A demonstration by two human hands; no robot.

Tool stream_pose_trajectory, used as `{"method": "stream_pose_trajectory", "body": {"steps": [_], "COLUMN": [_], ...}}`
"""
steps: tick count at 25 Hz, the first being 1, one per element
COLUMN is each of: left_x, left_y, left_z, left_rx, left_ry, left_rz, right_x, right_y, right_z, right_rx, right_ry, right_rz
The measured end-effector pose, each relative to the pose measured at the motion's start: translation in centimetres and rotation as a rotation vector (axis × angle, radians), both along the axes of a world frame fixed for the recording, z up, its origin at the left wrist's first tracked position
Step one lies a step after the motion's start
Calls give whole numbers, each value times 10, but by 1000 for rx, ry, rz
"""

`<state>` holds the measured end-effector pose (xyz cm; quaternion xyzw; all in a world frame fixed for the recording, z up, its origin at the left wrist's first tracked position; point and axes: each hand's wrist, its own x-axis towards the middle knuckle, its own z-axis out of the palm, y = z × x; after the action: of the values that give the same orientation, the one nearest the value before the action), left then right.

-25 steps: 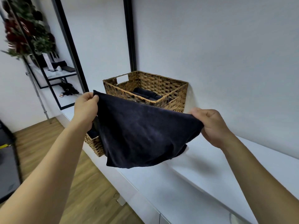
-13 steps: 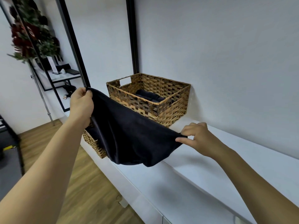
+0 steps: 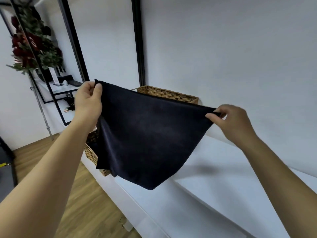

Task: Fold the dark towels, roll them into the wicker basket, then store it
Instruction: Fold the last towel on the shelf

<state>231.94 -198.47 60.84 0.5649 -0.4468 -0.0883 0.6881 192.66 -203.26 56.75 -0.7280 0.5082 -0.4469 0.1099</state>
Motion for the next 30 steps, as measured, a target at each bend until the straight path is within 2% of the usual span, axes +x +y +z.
{"method": "stream_pose_trajectory", "body": {"steps": [6,11,13,15,18,21,25,27,30], "left_x": [-34,-64,-77,-88,-103,-125,-136,-134,-143], "left_y": [-41,-63,-65,-65,-65,-62,-53,-48,-54], "left_z": [33,53,56,60,69,75,89,102,109], "left_rx": [-19,70,112,137,162,206,301,320,376], "left_ry": [-49,-145,-185,-227,-216,-76,136,186,190], "left_rz": [-23,-84,-104,-104,-124,-249,-515,-629,-684], "right_x": [-25,-60,-74,-86,-100,-110,-120,-130,-141], "right_y": [-11,-18,-16,-9,-1,4,22,32,34], "right_z": [53,72,73,75,83,89,99,106,115], "right_rx": [-51,84,69,-31,-82,-15,52,70,109], "right_ry": [-23,393,432,451,454,260,-492,-758,-918], "right_rz": [-138,-285,-364,-459,-564,-603,-271,-146,-77]}}
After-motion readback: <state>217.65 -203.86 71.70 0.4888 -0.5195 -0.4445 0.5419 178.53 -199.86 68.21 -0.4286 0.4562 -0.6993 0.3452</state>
